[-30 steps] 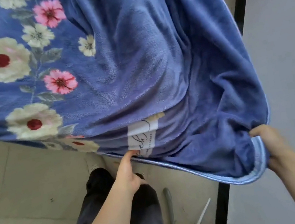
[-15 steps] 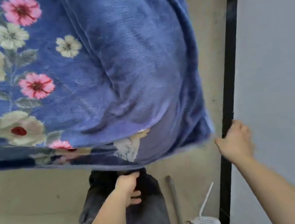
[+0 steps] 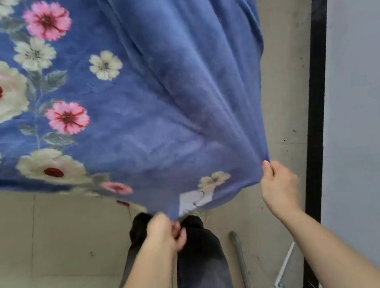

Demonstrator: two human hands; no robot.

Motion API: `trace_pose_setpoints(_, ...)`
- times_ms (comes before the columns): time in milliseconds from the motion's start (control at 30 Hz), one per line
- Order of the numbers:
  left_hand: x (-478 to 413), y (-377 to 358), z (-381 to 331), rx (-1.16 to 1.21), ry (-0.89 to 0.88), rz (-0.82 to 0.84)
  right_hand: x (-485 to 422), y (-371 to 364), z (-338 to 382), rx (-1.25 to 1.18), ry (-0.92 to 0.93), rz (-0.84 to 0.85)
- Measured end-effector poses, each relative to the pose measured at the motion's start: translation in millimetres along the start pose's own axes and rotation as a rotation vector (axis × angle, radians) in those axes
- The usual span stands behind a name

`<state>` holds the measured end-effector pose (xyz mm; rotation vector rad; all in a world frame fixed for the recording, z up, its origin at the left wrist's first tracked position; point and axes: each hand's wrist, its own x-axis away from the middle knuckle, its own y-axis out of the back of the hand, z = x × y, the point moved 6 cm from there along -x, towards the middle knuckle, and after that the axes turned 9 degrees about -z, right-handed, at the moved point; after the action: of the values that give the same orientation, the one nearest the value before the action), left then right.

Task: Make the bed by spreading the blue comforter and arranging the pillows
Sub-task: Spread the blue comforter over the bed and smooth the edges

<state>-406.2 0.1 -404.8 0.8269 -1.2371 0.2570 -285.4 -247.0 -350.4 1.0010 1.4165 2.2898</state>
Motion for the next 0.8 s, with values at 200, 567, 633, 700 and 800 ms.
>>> trace_pose_setpoints(200,-7.8,8.2,5.4,-0.470,-0.128,-0.046,-29.2,-20.8,-1.8,0.102,-0.022,0.200)
trace_pose_setpoints(567,138.3,-52.5,-117.1,-0.949,-0.669,0.426,-41.3,11.6,89.9,-0.099,0.074,0.249)
trace_pose_setpoints(633,164.2,-61.2,-170.6,-0.653,-0.946,0.326,-56.6,30.3,140.7,-0.126,0.186,0.189)
trace_pose_setpoints(700,181.8,-67.1,-220.7,-0.602,-1.292,0.095,-71.0,43.5,187.5,-0.062,0.339,0.142)
trace_pose_setpoints(800,187.1,-81.7,-261.1,-0.803,-1.457,-0.051,-89.7,61.3,251.3,0.133,0.591,0.101)
